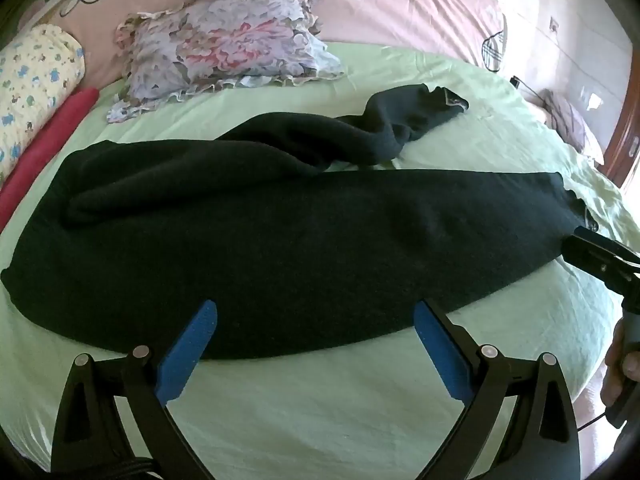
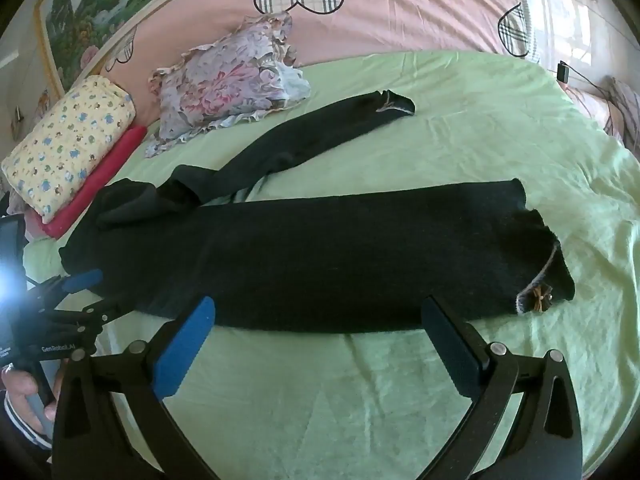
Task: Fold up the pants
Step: 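Move both tools down toward the black pants on the bed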
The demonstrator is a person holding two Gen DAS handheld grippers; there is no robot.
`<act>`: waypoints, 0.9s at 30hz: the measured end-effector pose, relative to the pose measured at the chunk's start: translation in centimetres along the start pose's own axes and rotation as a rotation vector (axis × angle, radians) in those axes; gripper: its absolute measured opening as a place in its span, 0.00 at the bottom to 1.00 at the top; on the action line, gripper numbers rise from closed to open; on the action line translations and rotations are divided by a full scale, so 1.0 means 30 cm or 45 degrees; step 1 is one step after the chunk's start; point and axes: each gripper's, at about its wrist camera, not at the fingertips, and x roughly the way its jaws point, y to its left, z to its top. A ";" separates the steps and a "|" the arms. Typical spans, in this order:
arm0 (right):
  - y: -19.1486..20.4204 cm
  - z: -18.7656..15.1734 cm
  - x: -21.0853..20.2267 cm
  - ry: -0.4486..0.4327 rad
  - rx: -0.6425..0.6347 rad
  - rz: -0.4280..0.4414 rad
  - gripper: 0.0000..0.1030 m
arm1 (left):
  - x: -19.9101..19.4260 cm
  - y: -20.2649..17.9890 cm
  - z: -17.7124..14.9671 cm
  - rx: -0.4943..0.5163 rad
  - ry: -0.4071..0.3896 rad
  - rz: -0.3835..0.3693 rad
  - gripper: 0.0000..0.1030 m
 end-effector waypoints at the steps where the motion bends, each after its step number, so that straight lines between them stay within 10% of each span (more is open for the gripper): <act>1: -0.006 -0.002 0.002 -0.005 -0.006 0.003 1.00 | 0.000 -0.001 0.000 -0.001 0.002 -0.002 0.96; 27: -0.011 0.018 -0.007 -0.059 0.007 0.014 1.00 | 0.007 -0.010 0.021 0.006 -0.001 -0.041 0.96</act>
